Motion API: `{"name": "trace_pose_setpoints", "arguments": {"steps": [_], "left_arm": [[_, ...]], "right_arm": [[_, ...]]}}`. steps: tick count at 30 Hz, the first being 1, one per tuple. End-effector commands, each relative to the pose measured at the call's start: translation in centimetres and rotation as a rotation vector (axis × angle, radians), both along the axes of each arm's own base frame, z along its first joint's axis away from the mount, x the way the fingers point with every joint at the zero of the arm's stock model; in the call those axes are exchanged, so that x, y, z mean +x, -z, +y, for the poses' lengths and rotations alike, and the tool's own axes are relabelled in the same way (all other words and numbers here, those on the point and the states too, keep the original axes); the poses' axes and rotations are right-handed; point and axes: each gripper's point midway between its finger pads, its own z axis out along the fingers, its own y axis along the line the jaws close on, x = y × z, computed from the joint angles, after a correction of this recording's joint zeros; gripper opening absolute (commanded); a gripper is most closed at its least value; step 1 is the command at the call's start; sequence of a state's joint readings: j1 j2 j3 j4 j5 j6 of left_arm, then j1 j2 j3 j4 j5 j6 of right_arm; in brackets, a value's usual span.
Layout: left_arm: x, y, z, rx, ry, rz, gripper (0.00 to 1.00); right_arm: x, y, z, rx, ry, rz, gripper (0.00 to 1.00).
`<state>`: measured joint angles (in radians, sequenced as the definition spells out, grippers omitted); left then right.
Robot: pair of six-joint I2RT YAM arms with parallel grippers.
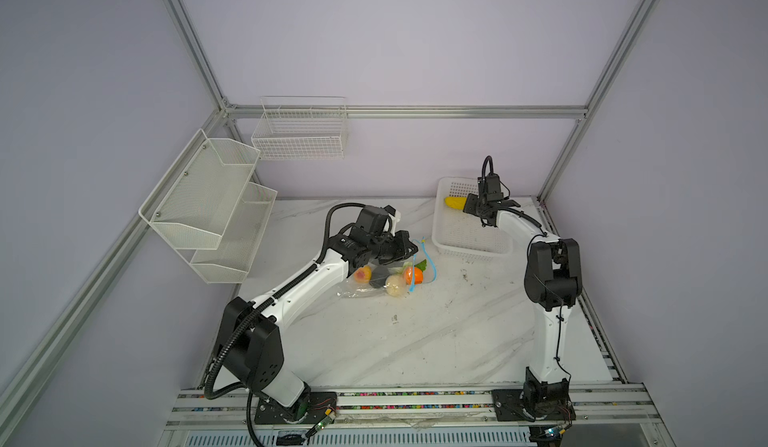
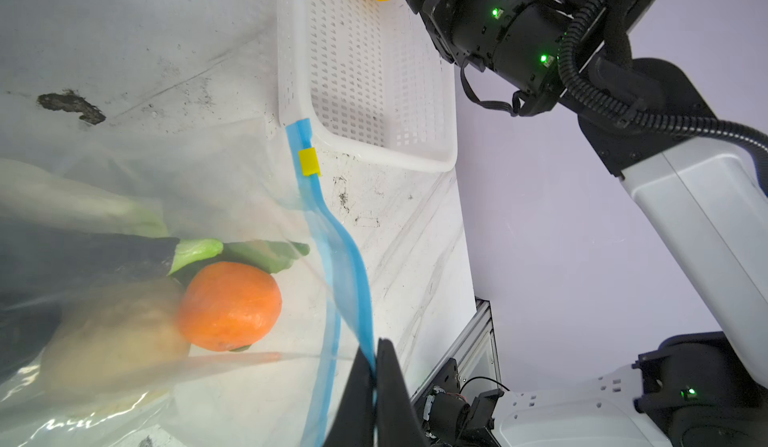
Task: Place the food in the zip-top bag and seal the zipper
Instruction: 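Move the right gripper back over the basket toward the yellow lemon, then lower the right gripper onto the yellow lemon and close on it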
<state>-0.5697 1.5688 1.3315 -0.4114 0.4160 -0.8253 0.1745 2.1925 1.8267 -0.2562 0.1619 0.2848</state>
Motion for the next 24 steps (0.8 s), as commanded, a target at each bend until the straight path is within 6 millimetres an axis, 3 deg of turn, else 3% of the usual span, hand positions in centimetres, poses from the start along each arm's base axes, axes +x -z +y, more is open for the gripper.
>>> {"name": "trace_pose_setpoints", "arguments": {"steps": [1,7,24], "left_arm": [[0.2,-0.9,0.0,-0.003,0.014,-0.038,0.0],[0.4,-0.5,-0.2,0.004,0.015,-0.022,0.0],[1.0,0.0,-0.5,0.013,0.019,-0.013,0.0]], "right_arm": [[1.4,0.2,-1.7,-0.102,0.05,-0.012,0.65],[3.2,2.3,-2.8,-0.172,0.076,0.011,0.65],[6.4,4.4,-5.8,-0.232,0.088,0.018,0.65]]}}
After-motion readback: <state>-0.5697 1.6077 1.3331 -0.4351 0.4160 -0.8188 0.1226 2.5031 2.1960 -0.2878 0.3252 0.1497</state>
